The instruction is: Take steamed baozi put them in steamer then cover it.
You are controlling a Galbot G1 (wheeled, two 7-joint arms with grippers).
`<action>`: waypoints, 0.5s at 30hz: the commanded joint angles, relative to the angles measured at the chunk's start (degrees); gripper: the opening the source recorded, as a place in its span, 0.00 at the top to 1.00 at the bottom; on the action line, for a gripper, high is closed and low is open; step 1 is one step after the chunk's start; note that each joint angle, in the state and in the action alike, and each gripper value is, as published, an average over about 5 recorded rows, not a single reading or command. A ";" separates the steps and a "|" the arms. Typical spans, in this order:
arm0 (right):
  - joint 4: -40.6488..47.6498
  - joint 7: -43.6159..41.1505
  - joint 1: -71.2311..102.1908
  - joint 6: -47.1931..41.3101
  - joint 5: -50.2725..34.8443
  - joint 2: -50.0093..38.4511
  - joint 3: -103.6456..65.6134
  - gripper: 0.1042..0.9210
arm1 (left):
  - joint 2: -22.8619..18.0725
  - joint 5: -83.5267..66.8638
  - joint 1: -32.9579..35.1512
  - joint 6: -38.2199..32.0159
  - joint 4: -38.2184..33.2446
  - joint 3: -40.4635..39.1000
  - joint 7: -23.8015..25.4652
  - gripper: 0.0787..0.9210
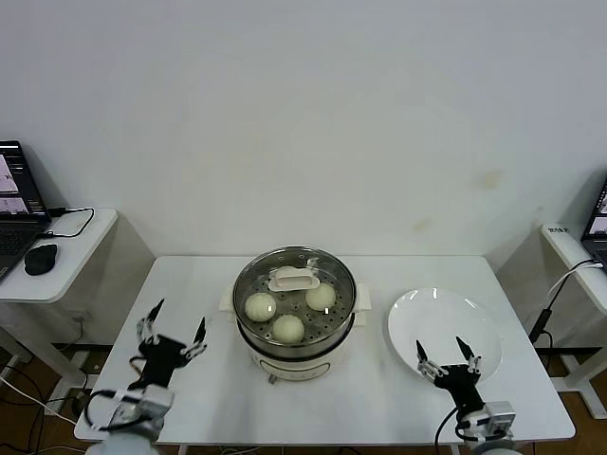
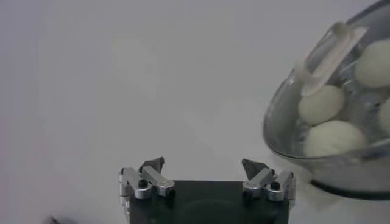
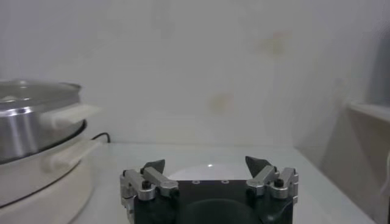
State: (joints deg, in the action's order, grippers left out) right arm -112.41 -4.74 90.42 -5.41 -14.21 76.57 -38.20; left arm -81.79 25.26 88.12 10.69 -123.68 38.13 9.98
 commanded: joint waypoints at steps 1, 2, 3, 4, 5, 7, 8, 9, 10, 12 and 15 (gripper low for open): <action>-3.20 3.72 2.39 -4.24 -1.71 -1.61 3.76 0.12 | -1.75 -20.50 10.96 -7.84 4.92 6.82 -3.53 0.12; -3.23 3.83 2.60 -4.15 -1.53 -1.56 3.86 0.12 | -1.84 -20.77 11.39 -7.43 4.75 6.57 -3.38 0.12; -3.30 3.93 2.78 -4.08 -1.37 -1.41 3.96 0.12 | -1.93 -21.02 11.61 -6.81 4.51 6.40 -3.27 0.12; -3.42 4.04 3.01 -4.00 -1.20 -1.20 4.04 0.12 | -2.00 -21.05 11.77 -5.87 4.14 6.31 -3.18 0.12; -3.62 4.13 3.27 -3.90 -1.03 -0.97 4.11 0.12 | -2.05 -20.94 11.84 -4.80 3.71 6.29 -3.02 0.12; -4.19 4.14 3.82 -3.75 -0.64 -0.56 4.04 0.12 | -1.98 -20.46 11.77 -2.78 2.92 6.35 -2.87 0.12; -4.54 4.15 4.23 -3.68 -0.42 -0.40 3.98 0.12 | -1.92 -20.18 11.67 -1.88 2.60 6.40 -2.85 0.12; -4.86 4.14 4.65 -3.59 -0.20 -0.31 3.92 0.12 | -1.87 -20.07 11.56 -1.40 2.42 6.42 -2.81 0.12; -5.12 4.21 5.11 -3.44 0.02 -0.24 3.87 0.12 | -1.76 -20.01 11.52 -1.15 2.32 6.35 -2.85 0.12; -5.65 4.47 6.08 -3.06 0.10 -0.10 3.75 0.12 | -1.34 -19.76 11.71 -0.96 2.15 5.86 -2.94 0.12; -6.33 4.22 7.32 -2.08 0.24 0.15 3.03 0.12 | -0.22 -19.40 12.33 -1.06 1.91 4.88 -2.98 0.12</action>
State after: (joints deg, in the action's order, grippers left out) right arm -116.28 -1.57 94.20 -7.93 -14.43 76.37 -35.36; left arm -82.81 9.69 97.15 8.20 -121.77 42.66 7.75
